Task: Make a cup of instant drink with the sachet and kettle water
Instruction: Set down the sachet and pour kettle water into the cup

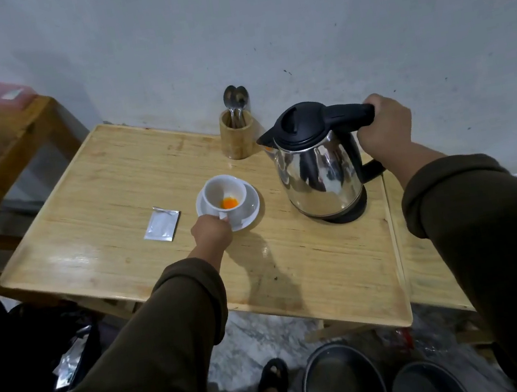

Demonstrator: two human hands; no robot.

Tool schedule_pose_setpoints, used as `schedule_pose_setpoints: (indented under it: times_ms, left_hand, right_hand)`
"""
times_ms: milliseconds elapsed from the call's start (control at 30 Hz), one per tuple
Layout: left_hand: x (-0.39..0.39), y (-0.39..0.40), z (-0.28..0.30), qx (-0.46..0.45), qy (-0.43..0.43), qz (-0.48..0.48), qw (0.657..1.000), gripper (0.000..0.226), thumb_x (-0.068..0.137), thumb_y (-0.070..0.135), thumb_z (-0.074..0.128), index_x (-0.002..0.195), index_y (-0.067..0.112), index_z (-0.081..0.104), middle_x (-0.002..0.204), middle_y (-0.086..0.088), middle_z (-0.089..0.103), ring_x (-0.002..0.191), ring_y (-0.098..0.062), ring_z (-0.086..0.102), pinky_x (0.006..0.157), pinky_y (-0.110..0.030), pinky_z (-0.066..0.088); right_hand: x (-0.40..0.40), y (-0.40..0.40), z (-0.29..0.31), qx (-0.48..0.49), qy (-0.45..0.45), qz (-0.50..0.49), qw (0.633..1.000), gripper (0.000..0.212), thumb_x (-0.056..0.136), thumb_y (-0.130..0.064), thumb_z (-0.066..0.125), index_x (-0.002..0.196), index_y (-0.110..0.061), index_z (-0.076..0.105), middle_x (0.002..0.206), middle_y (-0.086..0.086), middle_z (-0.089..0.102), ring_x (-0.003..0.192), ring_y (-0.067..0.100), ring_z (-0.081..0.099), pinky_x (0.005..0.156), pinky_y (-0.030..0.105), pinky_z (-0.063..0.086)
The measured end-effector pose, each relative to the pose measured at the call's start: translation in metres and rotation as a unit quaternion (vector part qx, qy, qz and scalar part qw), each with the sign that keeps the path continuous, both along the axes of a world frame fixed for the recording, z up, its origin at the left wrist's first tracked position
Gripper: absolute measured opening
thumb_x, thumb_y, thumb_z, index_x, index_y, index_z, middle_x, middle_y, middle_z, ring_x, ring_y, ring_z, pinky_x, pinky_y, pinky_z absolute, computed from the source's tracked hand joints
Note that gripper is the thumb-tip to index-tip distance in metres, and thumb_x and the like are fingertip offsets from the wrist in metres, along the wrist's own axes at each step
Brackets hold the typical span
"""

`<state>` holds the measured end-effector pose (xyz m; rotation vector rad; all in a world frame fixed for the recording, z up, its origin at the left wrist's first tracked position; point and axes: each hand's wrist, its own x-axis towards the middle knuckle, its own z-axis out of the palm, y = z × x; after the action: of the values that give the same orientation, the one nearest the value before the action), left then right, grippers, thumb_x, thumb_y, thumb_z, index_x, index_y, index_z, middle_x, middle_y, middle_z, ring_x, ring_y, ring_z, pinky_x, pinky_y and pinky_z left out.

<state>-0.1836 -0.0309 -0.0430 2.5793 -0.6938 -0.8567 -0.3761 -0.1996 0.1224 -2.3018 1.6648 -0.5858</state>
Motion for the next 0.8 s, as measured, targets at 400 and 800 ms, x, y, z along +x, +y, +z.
schedule_pose_setpoints:
  times_ms: [400, 800]
  left_hand:
    - [0.005, -0.001, -0.007, -0.011, 0.031, 0.021, 0.999, 0.041, 0.097, 0.032, 0.045, 0.118, 0.001, 0.064, 0.117, -0.015, 0.066, 0.111, -0.028, 0.062, 0.078, -0.026, 0.041]
    - [0.007, -0.001, -0.011, -0.022, 0.043, 0.033, 0.998, 0.041, 0.097, 0.032, 0.047, 0.118, 0.001, 0.063, 0.116, -0.016, 0.067, 0.109, -0.028, 0.063, 0.076, -0.026, 0.041]
  right_hand:
    - [0.030, 0.006, -0.001, -0.015, 0.056, 0.053, 0.997, 0.016, 0.076, 0.005, 0.053, 0.085, -0.008, 0.052, 0.100, 0.021, 0.060, 0.089, 0.036, 0.055, 0.074, 0.041, 0.043]
    - [0.043, 0.014, -0.001, -0.022, 0.097, 0.057, 0.993, 0.017, 0.081, 0.006, 0.052, 0.081, -0.009, 0.043, 0.086, 0.010, 0.043, 0.079, 0.027, 0.042, 0.075, 0.045, 0.042]
